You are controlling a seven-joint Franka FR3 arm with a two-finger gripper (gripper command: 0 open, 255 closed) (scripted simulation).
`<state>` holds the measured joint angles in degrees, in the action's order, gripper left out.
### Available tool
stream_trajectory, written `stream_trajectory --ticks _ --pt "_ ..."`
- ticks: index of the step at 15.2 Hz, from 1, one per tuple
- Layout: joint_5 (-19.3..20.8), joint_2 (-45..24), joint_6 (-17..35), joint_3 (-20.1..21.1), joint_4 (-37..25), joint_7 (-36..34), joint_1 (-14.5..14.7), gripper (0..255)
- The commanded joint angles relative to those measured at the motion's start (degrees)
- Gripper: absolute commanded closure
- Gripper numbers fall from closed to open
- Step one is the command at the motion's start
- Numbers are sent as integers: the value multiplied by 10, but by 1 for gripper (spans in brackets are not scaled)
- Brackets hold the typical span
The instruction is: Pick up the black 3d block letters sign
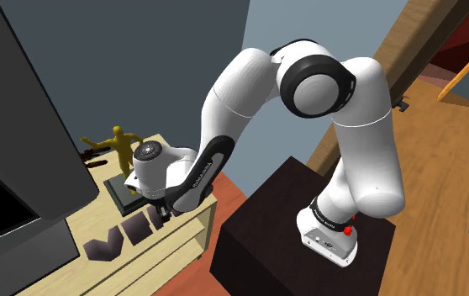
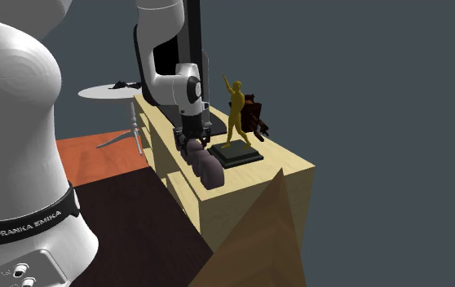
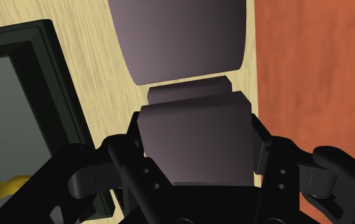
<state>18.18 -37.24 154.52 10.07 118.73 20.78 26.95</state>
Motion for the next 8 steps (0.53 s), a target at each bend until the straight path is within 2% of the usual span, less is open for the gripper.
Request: stream_trajectory --ticks 1,8 --pt "0 -1 1 0 0 0 0 255" --pt "-9 28 -19 10 10 6 -8 255"
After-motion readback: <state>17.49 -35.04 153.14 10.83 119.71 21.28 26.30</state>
